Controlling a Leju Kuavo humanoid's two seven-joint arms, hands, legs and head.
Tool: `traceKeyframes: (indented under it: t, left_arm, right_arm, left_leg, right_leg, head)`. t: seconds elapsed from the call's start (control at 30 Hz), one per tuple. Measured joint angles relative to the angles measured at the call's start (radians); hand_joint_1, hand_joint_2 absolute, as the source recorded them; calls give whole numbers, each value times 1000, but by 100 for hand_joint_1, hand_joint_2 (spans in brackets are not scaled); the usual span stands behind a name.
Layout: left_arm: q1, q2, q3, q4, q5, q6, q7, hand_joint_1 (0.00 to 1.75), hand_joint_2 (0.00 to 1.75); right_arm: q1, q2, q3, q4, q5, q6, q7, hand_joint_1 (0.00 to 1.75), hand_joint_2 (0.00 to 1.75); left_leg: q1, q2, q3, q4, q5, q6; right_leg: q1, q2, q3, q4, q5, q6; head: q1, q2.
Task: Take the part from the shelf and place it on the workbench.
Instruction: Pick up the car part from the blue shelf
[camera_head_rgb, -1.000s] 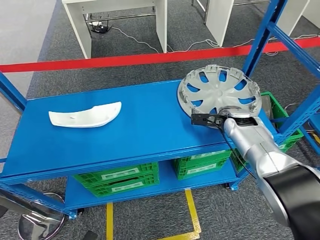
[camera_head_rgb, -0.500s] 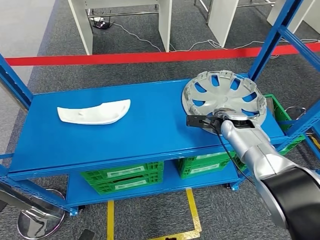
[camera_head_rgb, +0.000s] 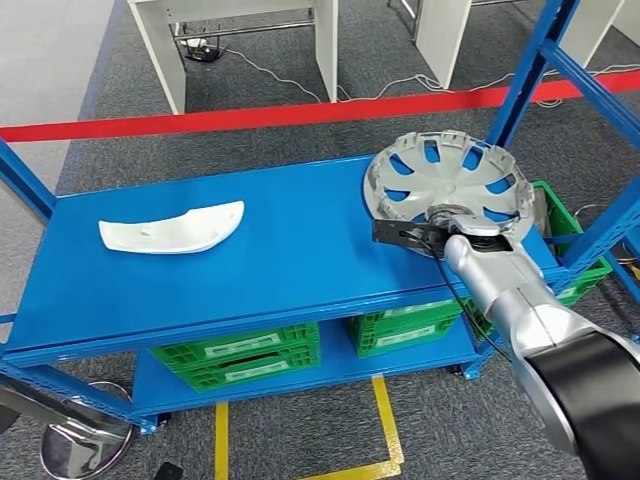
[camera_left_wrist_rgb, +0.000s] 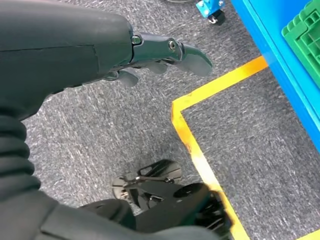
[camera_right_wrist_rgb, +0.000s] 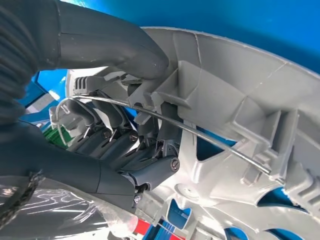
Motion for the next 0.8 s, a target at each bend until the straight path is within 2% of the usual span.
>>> traceKeyframes:
  t: [0.07, 0.1, 0.2, 0.23, 0.3, 0.37, 0.4, 0.43, 0.47, 0.53, 0.57, 0.6, 0.63, 0.73, 0.8]
  left_arm:
    - [-1, 2, 2, 0, 0, 0, -1, 0, 175]
    - [-1, 3, 3, 0, 0, 2, -2, 0, 175]
    - [0, 4, 5, 0, 2, 29, -6, 0, 175]
    - [1, 3, 7, 0, 2, 45, -5, 0, 175]
    - [-1, 4, 10, 0, 3, 79, 4, 0, 175]
    - [-2, 4, 13, 0, 3, 105, 18, 0, 175]
    - [-1, 4, 15, 0, 3, 114, 23, 0, 175]
    - [0, 3, 17, 0, 3, 121, 26, 0, 175]
    - [2, 1, 19, 0, 3, 126, 29, 0, 175]
    - [4, -1, 21, 0, 3, 133, 31, 0, 175]
    - [5, -1, 24, 0, 3, 136, 32, 0, 175]
    - [5, -1, 27, 0, 3, 139, 32, 0, 175]
    - [6, -1, 30, 0, 3, 142, 33, 0, 175]
    - [9, -1, 35, 0, 2, 151, 37, 0, 175]
    - [9, -1, 38, 0, 1, 157, 40, 0, 175]
  right_arm:
    - [-1, 0, 2, -7, -2, -2, 0, 175, 175]
    - [-1, 0, 2, -9, -4, -4, 0, 175, 175]
    - [5, 0, 5, -21, -29, -27, -6, 175, 175]
    - [7, 0, 7, -30, -43, -39, -11, 175, 175]
    - [11, -1, 9, -54, -78, -61, -24, 175, 175]
    - [20, -2, 11, -83, -122, -72, -39, 175, 175]
    - [28, -4, 13, -101, -144, -74, -44, 175, 175]
    - [36, -6, 16, -120, -163, -75, -47, 175, 175]
    - [43, -9, 19, -140, -179, -77, -48, 175, 175]
    - [50, -18, 27, -187, -206, -84, -44, 175, 175]
    - [50, -22, 31, -211, -217, -89, -41, 175, 175]
    - [51, -26, 36, -234, -227, -94, -38, 175, 175]
    - [55, -30, 42, -255, -237, -99, -34, 175, 175]
    - [73, -43, 58, -317, -265, -119, -22, 175, 175]
    - [81, -52, 68, -364, -279, -141, -12, 175, 175]
  left_leg:
    - [-3, 0, 58, -131, 55, 11]
    - [-5, 0, 73, -167, 63, 16]
    - [-6, 0, 76, -188, 63, 28]
    - [-4, 0, 78, -193, 65, 33]
    - [0, 2, 81, -202, 70, 42]
    - [0, 3, 81, -202, 70, 45]
    - [0, 3, 82, -201, 69, 45]
    - [1, 2, 83, -201, 68, 45]
    - [2, 1, 84, -200, 66, 45]
    - [3, -2, 86, -193, 60, 38]
    - [2, -3, 83, -185, 55, 32]
    - [0, -3, 79, -180, 52, 25]
    - [-3, -3, 76, -176, 51, 20]
    - [-4, -1, 69, -161, 44, 9]
    - [-3, 1, 39, -90, 2, 1]
  right_leg:
    - [3, 2, 0, 2, -2, 5]
    - [4, 2, -2, 2, -2, 9]
    - [3, 2, -12, 1, 0, 24]
    - [2, 2, -18, 8, -8, 29]
    - [1, 2, -55, 80, -51, 37]
    - [1, 2, -118, 218, -110, 42]
    - [0, 2, -145, 272, -124, 45]
    - [-1, 2, -156, 292, -120, 47]
    - [-2, 2, -148, 271, -97, 48]
    - [-7, 0, -88, 142, -30, 50]
    - [-8, 1, -57, 80, -10, 49]
    - [-8, 3, -36, 40, -2, 45]
    - [-6, 4, -27, 24, -6, 40]
    - [-6, 6, -26, 25, -7, 20]
    - [-10, 6, -23, 23, -7, 8]
  head:
    - [1, 0]
    - [1, 0]
    - [1, 0]
    - [2, 0]
    - [5, 0]
    - [6, 0]
    - [6, 0]
    - [6, 0]
    - [7, 0]
    - [7, 0]
    - [7, 0]
    - [6, 0]
    - [6, 0]
    - [4, 0]
    - [0, 0]
